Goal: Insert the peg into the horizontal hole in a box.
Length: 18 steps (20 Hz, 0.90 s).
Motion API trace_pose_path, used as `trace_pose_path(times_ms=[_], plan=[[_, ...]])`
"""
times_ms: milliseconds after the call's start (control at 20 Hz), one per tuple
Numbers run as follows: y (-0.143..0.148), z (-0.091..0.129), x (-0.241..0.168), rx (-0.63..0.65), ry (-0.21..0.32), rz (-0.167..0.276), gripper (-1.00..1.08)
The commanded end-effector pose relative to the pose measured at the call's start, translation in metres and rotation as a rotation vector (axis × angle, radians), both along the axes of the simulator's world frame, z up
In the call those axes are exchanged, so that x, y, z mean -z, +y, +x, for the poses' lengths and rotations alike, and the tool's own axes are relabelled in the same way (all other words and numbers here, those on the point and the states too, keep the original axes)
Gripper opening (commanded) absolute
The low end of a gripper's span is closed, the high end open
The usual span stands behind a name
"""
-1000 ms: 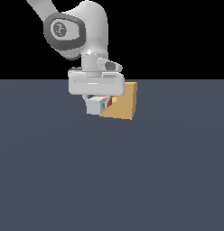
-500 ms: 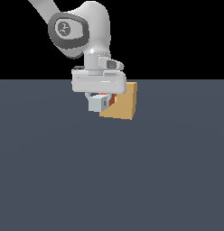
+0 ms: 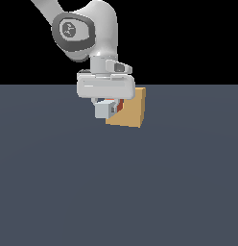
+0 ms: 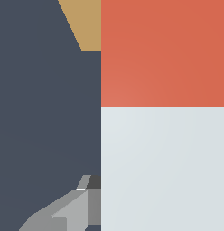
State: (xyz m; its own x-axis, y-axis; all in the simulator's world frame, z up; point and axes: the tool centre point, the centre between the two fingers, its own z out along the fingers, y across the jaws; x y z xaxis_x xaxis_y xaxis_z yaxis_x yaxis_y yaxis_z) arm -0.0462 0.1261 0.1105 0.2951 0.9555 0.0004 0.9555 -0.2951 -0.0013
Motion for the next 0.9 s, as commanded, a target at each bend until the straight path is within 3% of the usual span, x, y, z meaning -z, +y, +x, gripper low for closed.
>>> trace_pose_path(times_ms=[0, 350, 850], plan=[[0.000, 0.002, -0.002, 0.000, -0.005, 0.001, -1.00], [0.013, 0.004, -0.001, 0.000, -0.001, 0.000, -1.00], [0.072, 0.022, -0.002, 0.000, -0.004, 0.002, -1.00]])
